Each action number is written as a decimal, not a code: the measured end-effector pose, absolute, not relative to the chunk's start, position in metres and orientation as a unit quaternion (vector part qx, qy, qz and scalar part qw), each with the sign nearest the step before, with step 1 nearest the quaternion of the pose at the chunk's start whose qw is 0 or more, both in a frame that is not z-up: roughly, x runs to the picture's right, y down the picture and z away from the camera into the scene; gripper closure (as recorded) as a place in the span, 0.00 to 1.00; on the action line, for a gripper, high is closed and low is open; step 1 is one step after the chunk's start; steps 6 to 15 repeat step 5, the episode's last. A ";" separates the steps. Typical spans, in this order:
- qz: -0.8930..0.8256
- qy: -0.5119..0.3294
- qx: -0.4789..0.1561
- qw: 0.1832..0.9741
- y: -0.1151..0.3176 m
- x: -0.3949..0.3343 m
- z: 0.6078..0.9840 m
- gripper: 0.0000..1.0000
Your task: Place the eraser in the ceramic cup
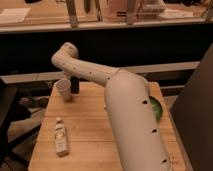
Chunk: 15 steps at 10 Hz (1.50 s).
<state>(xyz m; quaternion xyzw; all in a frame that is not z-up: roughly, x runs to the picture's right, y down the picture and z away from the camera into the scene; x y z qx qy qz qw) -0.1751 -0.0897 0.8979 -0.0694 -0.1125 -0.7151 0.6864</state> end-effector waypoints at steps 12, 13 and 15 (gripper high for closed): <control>-0.732 -0.094 -0.042 0.674 -0.115 -0.179 0.881 1.00; -0.732 -0.094 -0.042 0.674 -0.115 -0.179 0.881 1.00; -0.732 -0.094 -0.042 0.674 -0.115 -0.179 0.881 1.00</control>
